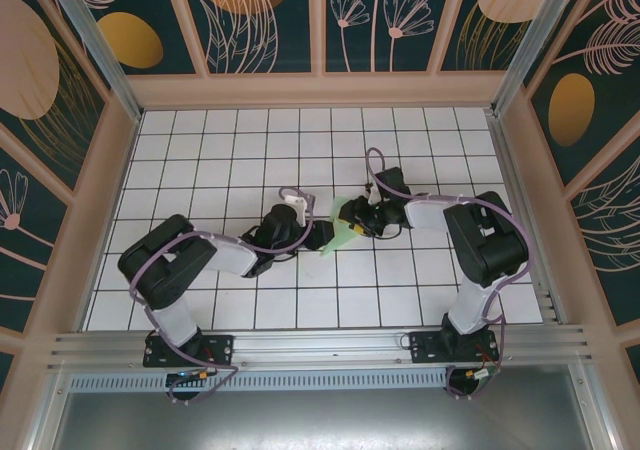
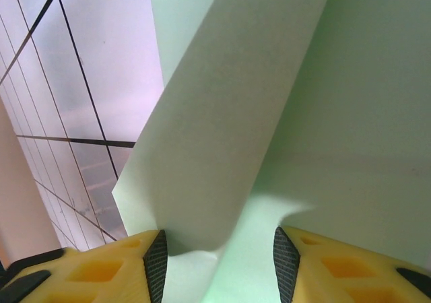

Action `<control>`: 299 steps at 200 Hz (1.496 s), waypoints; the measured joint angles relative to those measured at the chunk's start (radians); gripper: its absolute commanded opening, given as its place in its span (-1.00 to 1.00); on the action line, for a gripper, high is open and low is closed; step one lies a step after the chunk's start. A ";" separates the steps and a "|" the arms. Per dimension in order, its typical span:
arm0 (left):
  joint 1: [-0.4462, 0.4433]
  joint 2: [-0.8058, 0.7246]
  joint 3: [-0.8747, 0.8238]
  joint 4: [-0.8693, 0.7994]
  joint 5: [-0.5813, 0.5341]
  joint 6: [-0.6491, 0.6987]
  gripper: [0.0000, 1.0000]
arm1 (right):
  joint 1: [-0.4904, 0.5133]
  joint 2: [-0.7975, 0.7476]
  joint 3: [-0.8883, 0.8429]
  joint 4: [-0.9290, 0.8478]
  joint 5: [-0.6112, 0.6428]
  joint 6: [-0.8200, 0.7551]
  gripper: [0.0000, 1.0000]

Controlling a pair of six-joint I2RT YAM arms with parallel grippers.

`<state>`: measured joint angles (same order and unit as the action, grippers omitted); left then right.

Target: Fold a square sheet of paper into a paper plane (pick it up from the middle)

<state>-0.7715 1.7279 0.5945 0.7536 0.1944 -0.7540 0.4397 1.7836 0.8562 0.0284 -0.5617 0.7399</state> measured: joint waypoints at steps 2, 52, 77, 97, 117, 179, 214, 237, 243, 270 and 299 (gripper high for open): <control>0.000 -0.006 -0.001 -0.003 -0.002 -0.002 -0.22 | 0.000 0.000 0.001 -0.002 0.002 -0.001 -0.01; 0.000 -0.030 0.010 -0.048 0.016 -0.105 -0.55 | 0.017 0.013 0.039 -0.058 0.034 -0.018 0.04; 0.000 0.003 0.039 -0.060 0.050 -0.126 -0.59 | 0.025 0.023 0.062 -0.087 0.049 -0.028 0.06; 0.000 0.018 0.042 -0.058 0.080 -0.137 -0.61 | 0.027 0.031 0.079 -0.108 0.057 -0.028 0.07; 0.000 0.044 0.051 -0.059 0.110 -0.143 -0.64 | 0.029 0.035 0.087 -0.117 0.060 -0.028 0.07; 0.000 0.086 0.098 -0.107 0.119 -0.146 -0.68 | 0.032 0.039 0.093 -0.126 0.064 -0.028 0.08; 0.000 0.102 0.112 -0.151 0.101 -0.146 -0.72 | 0.032 0.039 0.095 -0.128 0.064 -0.028 0.07; 0.000 0.103 0.113 -0.175 0.084 -0.146 -0.72 | 0.032 0.039 0.095 -0.128 0.064 -0.029 0.07; 0.000 0.103 0.113 -0.181 0.080 -0.146 -0.73 | 0.032 0.039 0.095 -0.129 0.064 -0.029 0.07; 0.000 0.105 0.117 -0.196 0.069 -0.146 -0.73 | 0.032 0.039 0.095 -0.130 0.065 -0.030 0.04; 0.000 0.106 0.120 -0.201 0.066 -0.146 -0.72 | 0.032 0.042 0.098 -0.137 0.071 -0.032 0.02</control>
<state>-0.7715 1.8336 0.7143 0.5522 0.2604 -0.9001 0.4713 1.8252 0.9543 -0.1081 -0.4908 0.7082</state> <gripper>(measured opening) 0.138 0.511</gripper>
